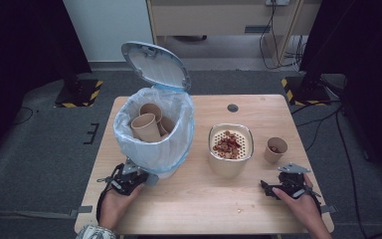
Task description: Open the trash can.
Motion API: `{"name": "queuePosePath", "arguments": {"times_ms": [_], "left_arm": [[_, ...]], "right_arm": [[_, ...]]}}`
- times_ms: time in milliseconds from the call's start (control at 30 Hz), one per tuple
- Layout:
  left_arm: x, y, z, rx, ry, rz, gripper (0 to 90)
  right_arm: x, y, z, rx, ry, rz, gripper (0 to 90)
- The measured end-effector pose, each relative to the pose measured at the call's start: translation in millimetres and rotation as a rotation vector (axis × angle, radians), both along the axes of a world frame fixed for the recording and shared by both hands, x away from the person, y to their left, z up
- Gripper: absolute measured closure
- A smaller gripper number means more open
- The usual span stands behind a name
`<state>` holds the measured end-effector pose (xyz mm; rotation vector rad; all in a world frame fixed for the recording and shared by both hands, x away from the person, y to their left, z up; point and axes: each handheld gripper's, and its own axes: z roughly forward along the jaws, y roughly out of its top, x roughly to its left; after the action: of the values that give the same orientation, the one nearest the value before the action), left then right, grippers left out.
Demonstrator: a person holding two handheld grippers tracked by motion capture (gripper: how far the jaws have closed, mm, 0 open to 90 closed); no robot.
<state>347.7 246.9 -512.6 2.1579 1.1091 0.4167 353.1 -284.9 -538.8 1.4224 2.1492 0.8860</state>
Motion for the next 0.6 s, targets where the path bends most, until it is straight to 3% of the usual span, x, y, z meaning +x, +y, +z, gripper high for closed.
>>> {"name": "queuePosePath", "arguments": {"times_ms": [367, 600], "left_arm": [[0.4, 0.8, -0.2, -0.005, 0.001, -0.001, 90.0], [0.5, 1.2, -0.2, -0.008, 0.002, -0.004, 90.0]], "right_arm": [[0.6, 0.0, 0.0, -0.002, -0.002, -0.003, 0.7], [1.4, 2.3, 3.2, -0.039, -0.027, 0.007, 4.4]]}}
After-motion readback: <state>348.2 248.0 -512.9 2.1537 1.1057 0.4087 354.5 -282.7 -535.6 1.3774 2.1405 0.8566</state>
